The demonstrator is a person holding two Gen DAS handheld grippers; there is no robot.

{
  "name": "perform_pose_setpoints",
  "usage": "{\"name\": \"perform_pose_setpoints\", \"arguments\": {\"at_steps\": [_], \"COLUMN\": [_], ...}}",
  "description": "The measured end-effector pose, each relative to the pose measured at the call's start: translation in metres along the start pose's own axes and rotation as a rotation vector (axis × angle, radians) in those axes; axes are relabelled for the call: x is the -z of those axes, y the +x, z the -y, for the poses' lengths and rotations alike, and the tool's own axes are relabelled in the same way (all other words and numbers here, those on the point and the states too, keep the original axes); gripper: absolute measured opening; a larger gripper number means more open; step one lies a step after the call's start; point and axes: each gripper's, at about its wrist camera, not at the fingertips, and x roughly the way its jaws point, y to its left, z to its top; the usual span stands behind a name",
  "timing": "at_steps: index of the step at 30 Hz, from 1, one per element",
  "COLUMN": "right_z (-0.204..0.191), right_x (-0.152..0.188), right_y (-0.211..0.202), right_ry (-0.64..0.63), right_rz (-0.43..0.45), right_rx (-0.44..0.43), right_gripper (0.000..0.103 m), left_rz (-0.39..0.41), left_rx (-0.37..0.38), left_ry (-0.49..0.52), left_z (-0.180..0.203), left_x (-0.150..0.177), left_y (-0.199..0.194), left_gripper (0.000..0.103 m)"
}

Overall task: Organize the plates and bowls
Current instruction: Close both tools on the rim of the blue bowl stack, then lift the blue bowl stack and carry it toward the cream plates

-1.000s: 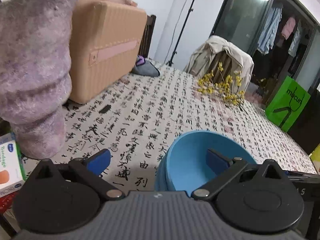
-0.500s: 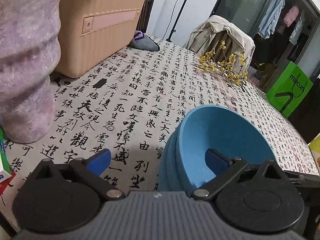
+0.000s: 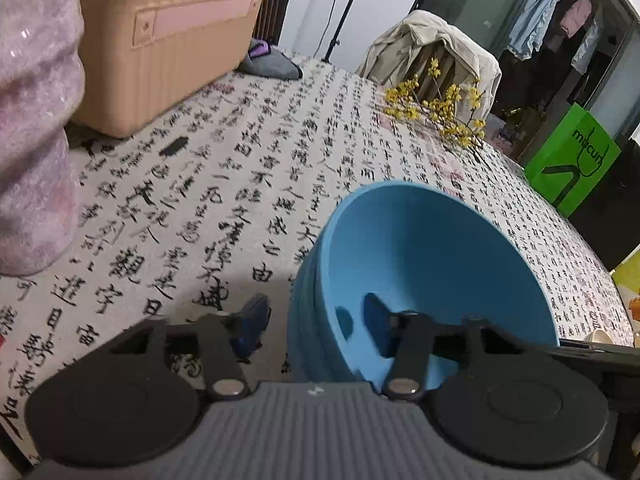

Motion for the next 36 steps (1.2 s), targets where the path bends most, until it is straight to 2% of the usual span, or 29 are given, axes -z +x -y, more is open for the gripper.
{"name": "perform_pose_setpoints", "arguments": {"at_steps": [2, 9, 16, 36], "right_z": [0.001, 0.002, 0.005, 0.019], "right_x": [0.0, 0.001, 0.001, 0.005], "right_y": [0.001, 0.001, 0.0, -0.017], "right_ry": [0.007, 0.008, 0.025, 0.045], "right_rz": [0.002, 0.008, 0.013, 0.043], "right_rx": [0.001, 0.017, 0.028, 0.029], "right_gripper": [0.046, 0.04, 0.033, 0.032], "left_rz": [-0.006, 0.008, 0.018, 0.02], "left_rx": [0.008, -0.023, -0.047, -0.046], "left_ry": [-0.002, -0.004, 0.002, 0.027], "left_z": [0.001, 0.005, 0.011, 0.034], "left_x": [0.0, 0.001, 0.001, 0.005], "left_y": [0.001, 0.002, 0.002, -0.002], "left_gripper": [0.04, 0.035, 0.035, 0.036]}}
